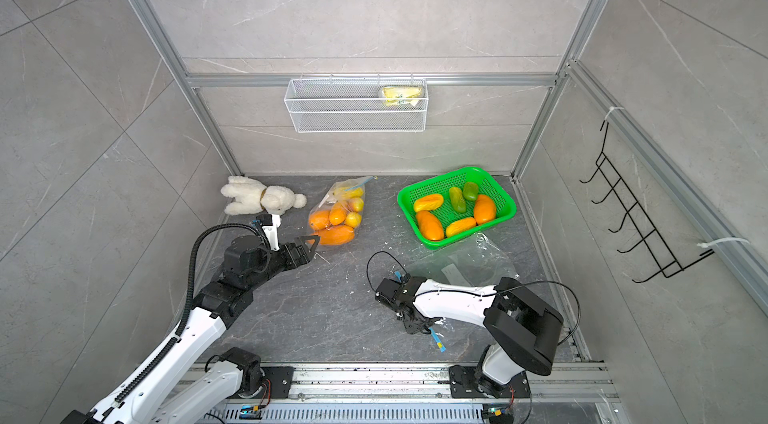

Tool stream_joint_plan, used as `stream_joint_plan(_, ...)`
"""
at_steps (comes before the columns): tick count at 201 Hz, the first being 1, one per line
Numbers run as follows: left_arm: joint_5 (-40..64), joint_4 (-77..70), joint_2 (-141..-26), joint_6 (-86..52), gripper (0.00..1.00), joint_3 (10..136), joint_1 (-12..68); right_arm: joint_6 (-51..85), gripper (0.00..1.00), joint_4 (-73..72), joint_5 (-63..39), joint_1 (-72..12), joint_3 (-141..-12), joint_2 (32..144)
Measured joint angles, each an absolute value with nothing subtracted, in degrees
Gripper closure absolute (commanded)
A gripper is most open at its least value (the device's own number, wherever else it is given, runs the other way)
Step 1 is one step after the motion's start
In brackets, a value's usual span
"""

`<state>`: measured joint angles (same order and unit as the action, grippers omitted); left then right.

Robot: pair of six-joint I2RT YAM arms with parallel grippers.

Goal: Place the mango in a zip-top bag and seal the zipper
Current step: Pick up the zipper food storage bag at the center of the board.

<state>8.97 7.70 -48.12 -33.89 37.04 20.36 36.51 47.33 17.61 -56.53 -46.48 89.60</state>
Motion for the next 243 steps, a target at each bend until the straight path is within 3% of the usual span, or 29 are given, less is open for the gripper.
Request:
stream_joint_plan(46,9.5,7.7,-48.0,-34.0,0.0,36.8,20.4,36.4,1.0,48.7,18.8,-56.8,-47.8,87.5)
stream_joint_plan(96,20.1,0.3,-46.8,-38.1,0.04,32.8,20.4,33.1,1.0,39.9,11.2,-59.5,-57.3,73.2)
stream_joint_plan(135,28.7,-3.2,-46.5,-39.8,0.0,32.1,21.0,28.4,1.0,31.3,5.1,-60.4,-70.4,78.6)
stream_joint_plan(189,28.6,4.9,-42.7,-35.2,0.0,37.5,21.1,24.2,1.0,25.8,-1.9,-60.4,-80.7,86.5)
stream_joint_plan(210,28.5,6.5,-42.6,-33.8,0.05,39.8,21.1,23.2,1.0,24.9,-4.0,-60.4,-82.2,87.0)
stream_joint_plan(243,27.1,8.8,-42.5,-33.0,0.23,40.2,21.1,22.0,1.0,23.7,-5.7,-60.4,-82.5,87.0)
